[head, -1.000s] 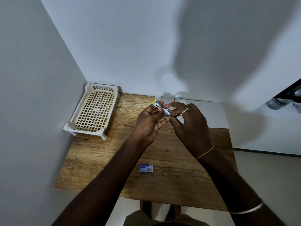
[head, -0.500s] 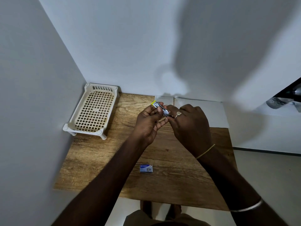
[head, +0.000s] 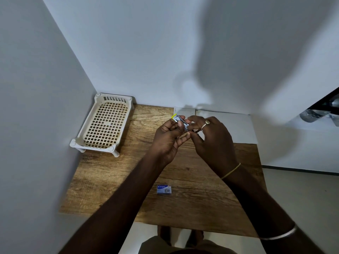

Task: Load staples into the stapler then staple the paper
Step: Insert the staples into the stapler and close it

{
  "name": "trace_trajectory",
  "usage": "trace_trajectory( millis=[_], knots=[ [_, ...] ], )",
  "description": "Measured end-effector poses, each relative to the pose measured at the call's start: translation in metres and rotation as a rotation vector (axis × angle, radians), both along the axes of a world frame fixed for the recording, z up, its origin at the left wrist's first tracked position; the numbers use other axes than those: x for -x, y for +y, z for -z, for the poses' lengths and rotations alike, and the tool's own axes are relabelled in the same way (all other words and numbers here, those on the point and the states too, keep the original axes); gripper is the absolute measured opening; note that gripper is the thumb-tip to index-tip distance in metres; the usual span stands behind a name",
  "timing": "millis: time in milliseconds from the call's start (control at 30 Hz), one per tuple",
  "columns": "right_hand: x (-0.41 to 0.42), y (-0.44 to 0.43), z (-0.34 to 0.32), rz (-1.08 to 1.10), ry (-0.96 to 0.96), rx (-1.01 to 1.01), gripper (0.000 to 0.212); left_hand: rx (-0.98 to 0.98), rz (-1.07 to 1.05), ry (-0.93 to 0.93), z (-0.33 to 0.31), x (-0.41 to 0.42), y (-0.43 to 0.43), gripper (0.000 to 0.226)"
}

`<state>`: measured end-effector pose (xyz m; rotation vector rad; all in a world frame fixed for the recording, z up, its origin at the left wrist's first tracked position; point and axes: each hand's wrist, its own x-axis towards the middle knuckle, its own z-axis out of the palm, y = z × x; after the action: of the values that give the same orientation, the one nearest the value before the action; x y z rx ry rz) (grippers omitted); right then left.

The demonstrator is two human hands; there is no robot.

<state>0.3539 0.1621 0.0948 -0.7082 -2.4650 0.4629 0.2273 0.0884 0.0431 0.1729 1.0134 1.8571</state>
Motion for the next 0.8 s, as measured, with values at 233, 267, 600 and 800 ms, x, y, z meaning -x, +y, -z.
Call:
trace_trajectory(
  millis=[233,267,600,800],
  knots=[
    [0.002,0.001,0.003,-0.055,0.021,0.090,0.042,0.024,-0.027,-0.101,0.001,-0.005,-0.001,0.017],
    [0.001,0.002,0.004,-0.046,0.031,0.078,0.040,0.026,-0.030,-0.110,0.001,-0.004,-0.001,0.016],
    [0.003,0.006,-0.004,-0.077,-0.175,-0.081,0.036,0.016,-0.028,-0.114,-0.001,-0.007,-0.005,0.024],
    [0.010,-0.006,-0.012,-0.089,-0.099,-0.070,0.049,-0.004,-0.005,-0.121,0.009,-0.011,-0.006,0.025]
  ],
)
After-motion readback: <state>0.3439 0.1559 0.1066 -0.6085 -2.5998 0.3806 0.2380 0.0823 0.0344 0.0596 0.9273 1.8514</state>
